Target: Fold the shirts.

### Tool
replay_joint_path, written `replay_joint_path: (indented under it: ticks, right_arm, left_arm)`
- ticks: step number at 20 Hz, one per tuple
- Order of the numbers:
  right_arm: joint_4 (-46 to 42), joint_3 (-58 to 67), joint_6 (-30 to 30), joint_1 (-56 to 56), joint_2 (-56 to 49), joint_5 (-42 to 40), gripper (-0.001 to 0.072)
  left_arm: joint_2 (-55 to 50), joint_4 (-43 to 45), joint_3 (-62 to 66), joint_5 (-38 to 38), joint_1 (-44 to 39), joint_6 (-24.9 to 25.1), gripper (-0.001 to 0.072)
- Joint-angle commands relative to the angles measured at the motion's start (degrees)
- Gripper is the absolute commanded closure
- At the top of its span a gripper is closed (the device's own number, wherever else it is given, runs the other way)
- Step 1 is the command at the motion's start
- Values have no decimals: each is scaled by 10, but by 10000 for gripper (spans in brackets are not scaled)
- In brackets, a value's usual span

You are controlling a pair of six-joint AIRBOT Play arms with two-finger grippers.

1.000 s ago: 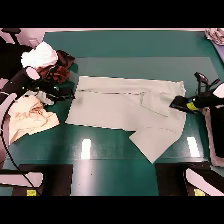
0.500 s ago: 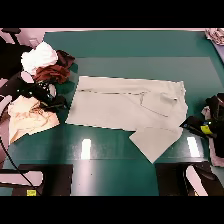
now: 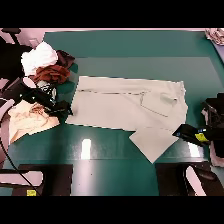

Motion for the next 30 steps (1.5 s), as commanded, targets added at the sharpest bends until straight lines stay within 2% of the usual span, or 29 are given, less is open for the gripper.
replay_joint_path:
  ticks: [1, 5, 6, 9, 10, 16, 20, 24, 30]
  right_arm:
    - [5, -1, 5, 37, 2, 23, 50]
    - [3, -1, 5, 46, 2, 36, 46]
    - [-5, -1, 5, 46, 2, 38, 46]
    - [-58, -1, 21, 46, 2, 53, 29]
    - [-65, -3, 26, 46, 2, 55, 29]
    - [-59, -98, 45, 46, 2, 19, 17]
    - [-20, -62, 59, 30, -17, -29, 17]
    - [-8, -58, 48, -7, -81, -35, 17]
    - [12, -82, 44, 17, -145, -87, 17]
  left_arm:
    - [0, -31, -19, 9, -1, 35, 177]
    - [-2, -32, -25, 32, -27, 44, 190]
    - [-2, -32, -25, 41, -38, 46, 338]
    - [-1, -32, -18, 57, -55, 46, 643]
    - [0, -32, -14, 57, -55, 46, 677]
    - [5, -45, 11, 39, -55, 40, 677]
    - [5, -48, 11, 31, -55, 40, 677]
    - [5, -49, 11, 27, -55, 40, 677]
    - [5, -48, 11, 23, -55, 40, 677]
